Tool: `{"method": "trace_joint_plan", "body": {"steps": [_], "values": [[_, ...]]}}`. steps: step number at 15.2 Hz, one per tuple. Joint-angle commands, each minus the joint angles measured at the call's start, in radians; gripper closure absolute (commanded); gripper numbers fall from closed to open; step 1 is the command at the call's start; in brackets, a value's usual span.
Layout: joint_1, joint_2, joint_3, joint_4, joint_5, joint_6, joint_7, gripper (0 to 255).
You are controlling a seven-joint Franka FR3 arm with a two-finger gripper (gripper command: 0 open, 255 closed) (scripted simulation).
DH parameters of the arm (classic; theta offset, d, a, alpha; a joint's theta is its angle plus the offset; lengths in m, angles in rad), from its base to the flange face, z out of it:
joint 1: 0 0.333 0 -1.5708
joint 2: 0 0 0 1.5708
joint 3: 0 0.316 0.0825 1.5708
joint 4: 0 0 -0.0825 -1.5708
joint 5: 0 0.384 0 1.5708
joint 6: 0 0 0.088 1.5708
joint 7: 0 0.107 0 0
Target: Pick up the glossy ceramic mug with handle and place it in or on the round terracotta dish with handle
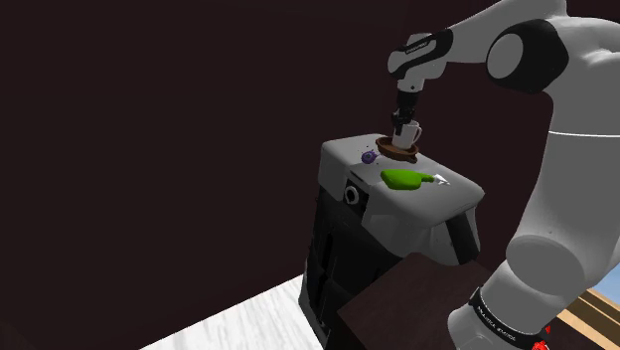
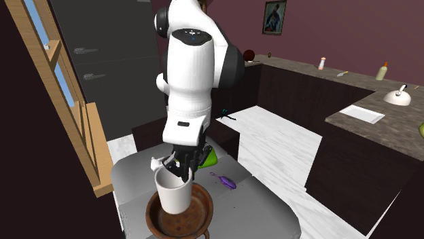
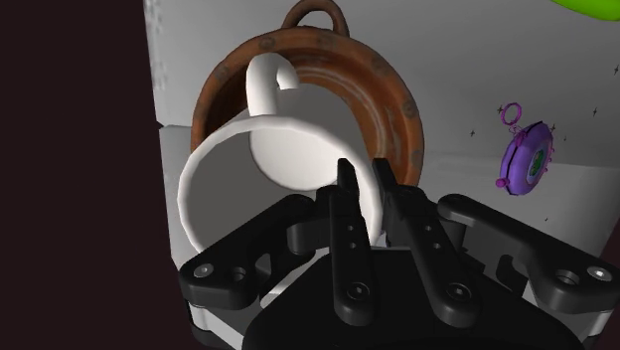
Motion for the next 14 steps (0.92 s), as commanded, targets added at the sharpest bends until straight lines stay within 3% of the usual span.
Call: {"method": "trace_joint_plan", "body": {"steps": [1, 2, 7, 11, 14], "values": [[0.000, 0.000, 0.000, 0.000, 0.000, 0.000, 0.000, 255], [0.000, 0.000, 0.000, 0.000, 0.000, 0.000, 0.000, 0], [0.000, 0.000, 0.000, 0.000, 0.000, 0.000, 0.000, 0], [0.002, -0.017, -0.002, 0.105, -0.007, -0.120, 0.005, 0], [0.002, -0.017, -0.002, 0.105, -0.007, -0.120, 0.005, 0]]}}
